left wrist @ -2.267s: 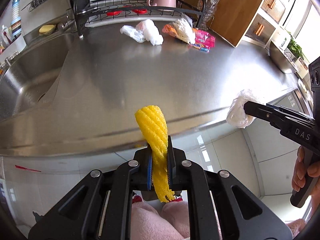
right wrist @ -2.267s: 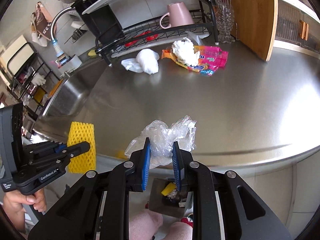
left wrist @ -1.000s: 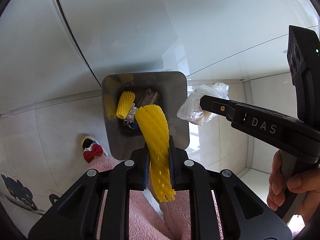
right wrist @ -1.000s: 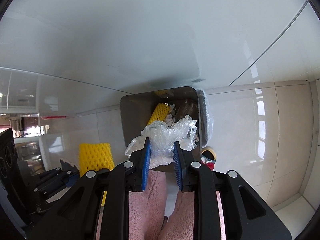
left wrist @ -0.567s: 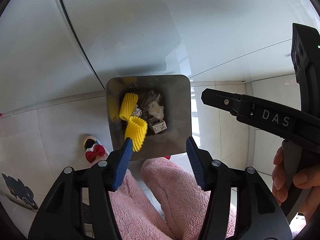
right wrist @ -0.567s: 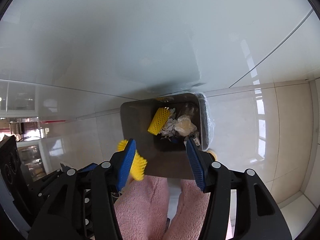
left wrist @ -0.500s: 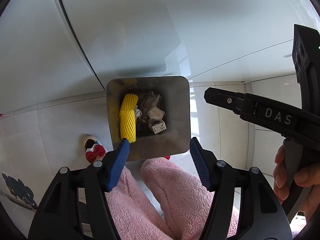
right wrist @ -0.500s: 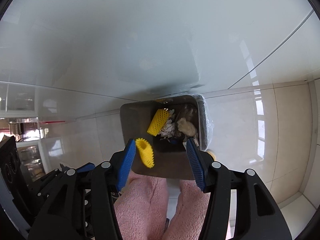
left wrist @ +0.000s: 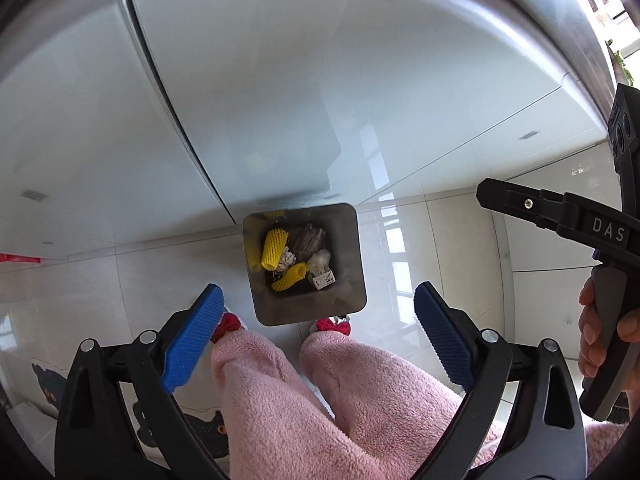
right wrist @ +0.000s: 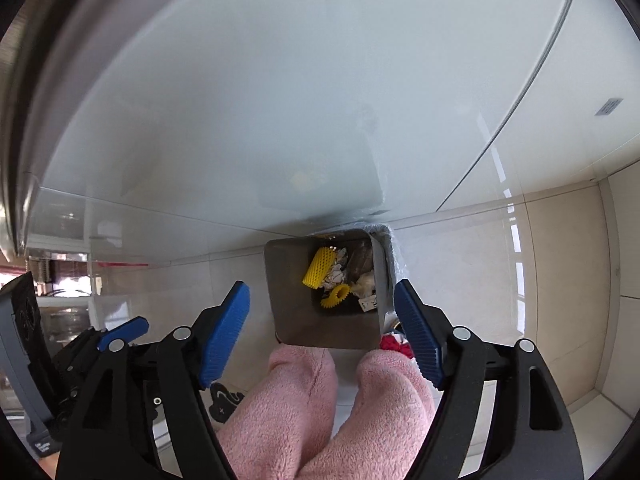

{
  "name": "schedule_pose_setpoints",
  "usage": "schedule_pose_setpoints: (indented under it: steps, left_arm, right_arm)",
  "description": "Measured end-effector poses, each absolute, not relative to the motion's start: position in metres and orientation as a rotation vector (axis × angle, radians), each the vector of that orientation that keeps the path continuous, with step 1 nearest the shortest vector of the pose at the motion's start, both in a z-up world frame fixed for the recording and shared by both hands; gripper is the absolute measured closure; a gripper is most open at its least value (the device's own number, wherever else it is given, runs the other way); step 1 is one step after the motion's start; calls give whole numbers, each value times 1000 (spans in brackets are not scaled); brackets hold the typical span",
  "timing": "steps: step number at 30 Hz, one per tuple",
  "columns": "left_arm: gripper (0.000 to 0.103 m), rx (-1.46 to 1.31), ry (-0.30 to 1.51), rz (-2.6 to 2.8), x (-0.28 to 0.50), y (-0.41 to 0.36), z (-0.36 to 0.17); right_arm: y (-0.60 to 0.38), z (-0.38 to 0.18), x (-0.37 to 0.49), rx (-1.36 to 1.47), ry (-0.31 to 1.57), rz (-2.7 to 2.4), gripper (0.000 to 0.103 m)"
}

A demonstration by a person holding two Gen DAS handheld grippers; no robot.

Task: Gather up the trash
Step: 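Lower foam net and clear plastic into the floor bin and open both tools, then grasp the white plastic bag with the left tool while the right tool grasps tissue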

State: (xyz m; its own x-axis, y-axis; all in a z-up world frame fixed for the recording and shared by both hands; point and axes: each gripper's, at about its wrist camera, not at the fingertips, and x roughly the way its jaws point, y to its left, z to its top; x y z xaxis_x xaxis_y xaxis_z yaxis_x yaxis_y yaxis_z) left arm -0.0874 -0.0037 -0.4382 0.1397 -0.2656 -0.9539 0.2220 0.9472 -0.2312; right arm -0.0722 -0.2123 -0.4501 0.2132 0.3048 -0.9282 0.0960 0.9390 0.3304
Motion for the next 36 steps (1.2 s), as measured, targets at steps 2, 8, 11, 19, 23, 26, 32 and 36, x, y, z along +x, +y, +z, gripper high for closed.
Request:
schedule_pose_setpoints:
  steps: [2,8,11,19,23,26,32,36]
  left_arm:
    - [8,-27,1331,-338,-88,-4,-408]
    - [8,-71,1188,-284,-74,3,-327]
    - [8,-65,1122,-271,-59,3,-294]
    - [8,-49,1012,-284,-9,5,-235]
    - [8,-23,988,-295,23,6,-227]
    - [8,-16,972,-302,47,7,-222]
    - [8,-22,949,-307,93,9,-218]
    - [8,-24,944,-322,124,3,-220]
  right_arm:
    - [-220,-418,-77,330,1311,164,16]
    - [-248,-336,-74,303,1155,180,3]
    - [-262,-307,-62,311,1098,173,3]
    - [-265,-250,-17,319,956,169,3]
    - [-261,-234,6,315,913,143,3]
    - [-260,-226,25,316,892,126,3]
    - [-253,-218,69,286,877,104,3]
    - [-251,-218,100,276,874,99,3]
